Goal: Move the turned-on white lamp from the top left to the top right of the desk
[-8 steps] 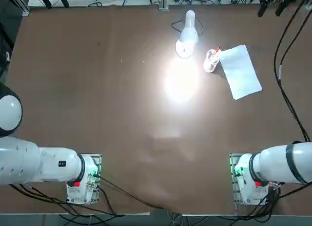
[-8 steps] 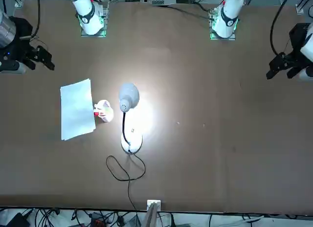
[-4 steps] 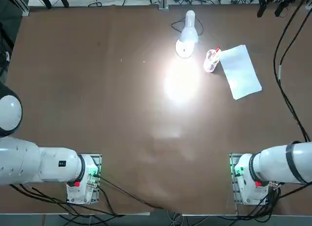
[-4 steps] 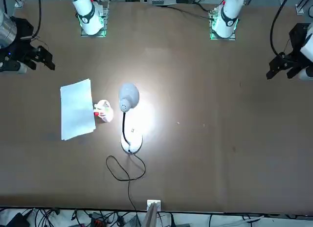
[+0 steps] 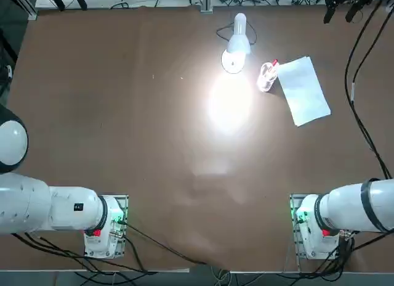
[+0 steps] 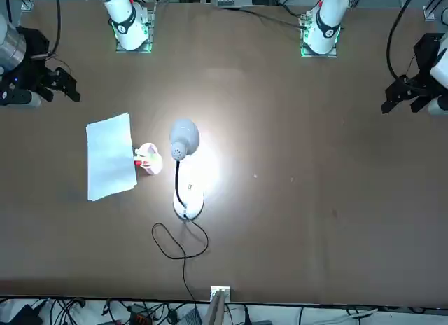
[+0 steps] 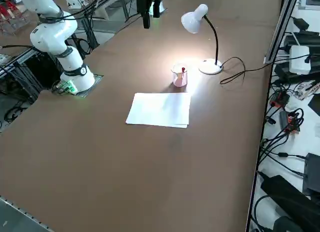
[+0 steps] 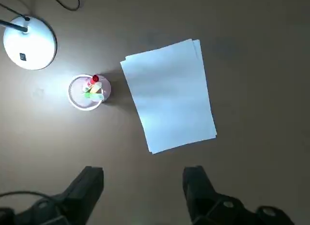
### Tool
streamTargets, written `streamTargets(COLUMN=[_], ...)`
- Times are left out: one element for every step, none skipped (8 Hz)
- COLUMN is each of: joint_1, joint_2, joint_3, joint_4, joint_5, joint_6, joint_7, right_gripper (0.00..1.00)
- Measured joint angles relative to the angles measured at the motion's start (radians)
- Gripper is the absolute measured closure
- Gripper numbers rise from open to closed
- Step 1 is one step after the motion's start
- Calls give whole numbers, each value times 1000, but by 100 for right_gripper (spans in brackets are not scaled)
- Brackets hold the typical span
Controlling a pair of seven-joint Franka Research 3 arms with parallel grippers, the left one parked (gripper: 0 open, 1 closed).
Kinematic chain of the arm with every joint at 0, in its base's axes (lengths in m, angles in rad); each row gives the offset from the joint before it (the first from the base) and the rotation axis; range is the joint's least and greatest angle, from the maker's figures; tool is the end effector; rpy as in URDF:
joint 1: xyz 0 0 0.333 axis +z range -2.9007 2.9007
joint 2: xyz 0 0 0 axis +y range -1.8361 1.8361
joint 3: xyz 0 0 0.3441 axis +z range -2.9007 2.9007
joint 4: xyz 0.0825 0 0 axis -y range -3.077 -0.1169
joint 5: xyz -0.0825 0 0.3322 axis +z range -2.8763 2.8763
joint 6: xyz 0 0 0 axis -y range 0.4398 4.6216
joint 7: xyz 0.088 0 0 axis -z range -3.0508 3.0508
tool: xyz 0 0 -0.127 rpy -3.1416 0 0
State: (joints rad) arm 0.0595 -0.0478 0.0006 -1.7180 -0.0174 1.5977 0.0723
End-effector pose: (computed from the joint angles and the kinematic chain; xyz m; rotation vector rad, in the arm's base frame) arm 0.4825 0.0269 0.5968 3.1174 -0.0173 -0.1110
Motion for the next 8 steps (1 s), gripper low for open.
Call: streamTargets(joint_1=[5, 28, 73, 131, 199, 277, 355, 425], joint_2=[19, 43, 67, 84, 94, 95, 94, 94], joint_3=[1, 2, 5, 9, 12, 15, 18, 19], joint_4=[6, 13, 20, 22, 24, 27, 30, 33], joint_5=[3, 20, 44, 69, 82, 85, 85, 84], joint_6=[2, 4, 17, 48, 88, 127, 160, 199], joint_7=[4, 15, 50, 89, 137, 213, 298, 381], right_gripper=[0, 0, 0, 0, 0, 0, 0, 0])
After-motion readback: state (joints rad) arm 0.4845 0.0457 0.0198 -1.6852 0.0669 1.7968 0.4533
